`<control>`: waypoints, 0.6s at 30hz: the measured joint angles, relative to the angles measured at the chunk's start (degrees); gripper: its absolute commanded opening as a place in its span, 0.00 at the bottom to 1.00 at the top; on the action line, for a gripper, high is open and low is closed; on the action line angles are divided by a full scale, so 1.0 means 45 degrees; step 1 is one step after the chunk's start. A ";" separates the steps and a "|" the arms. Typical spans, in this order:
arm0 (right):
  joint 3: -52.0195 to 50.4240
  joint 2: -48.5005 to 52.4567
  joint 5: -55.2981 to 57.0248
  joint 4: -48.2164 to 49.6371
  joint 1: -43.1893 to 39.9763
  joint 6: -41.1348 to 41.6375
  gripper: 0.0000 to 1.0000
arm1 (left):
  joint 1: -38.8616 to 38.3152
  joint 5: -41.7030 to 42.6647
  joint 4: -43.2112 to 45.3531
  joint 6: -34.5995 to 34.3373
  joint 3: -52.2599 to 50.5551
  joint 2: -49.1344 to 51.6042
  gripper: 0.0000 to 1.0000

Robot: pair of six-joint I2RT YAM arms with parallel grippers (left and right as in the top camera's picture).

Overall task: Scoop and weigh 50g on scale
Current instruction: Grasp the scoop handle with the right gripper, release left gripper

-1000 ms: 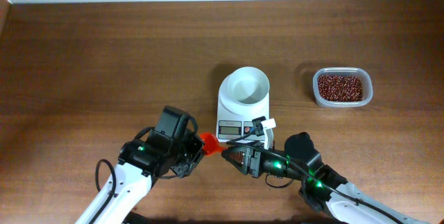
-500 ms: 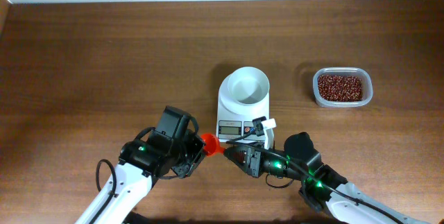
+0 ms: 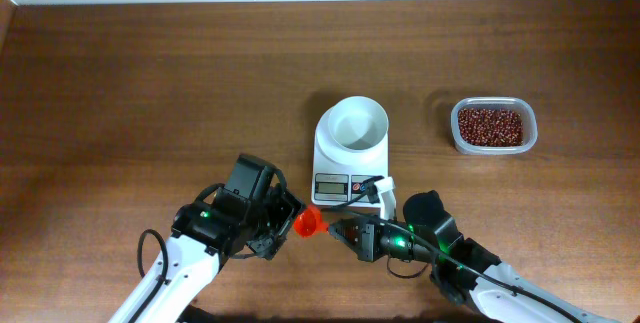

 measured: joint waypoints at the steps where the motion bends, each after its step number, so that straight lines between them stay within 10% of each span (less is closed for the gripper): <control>1: 0.0000 0.0010 0.0000 -0.0277 0.0000 -0.0355 0.04 | 0.0005 -0.0039 -0.0010 0.0000 0.0000 0.0000 0.75; 7: 0.0029 -0.0602 -0.0039 -0.1996 0.0000 -0.1302 0.04 | 0.1132 -0.0049 -0.0024 0.1647 -0.0010 -0.1535 0.89; 18: 0.0073 -0.8738 -0.0685 -0.7446 -0.1836 -0.2118 0.04 | 0.1758 -0.0937 -0.1302 0.3313 -0.0005 -0.4410 0.99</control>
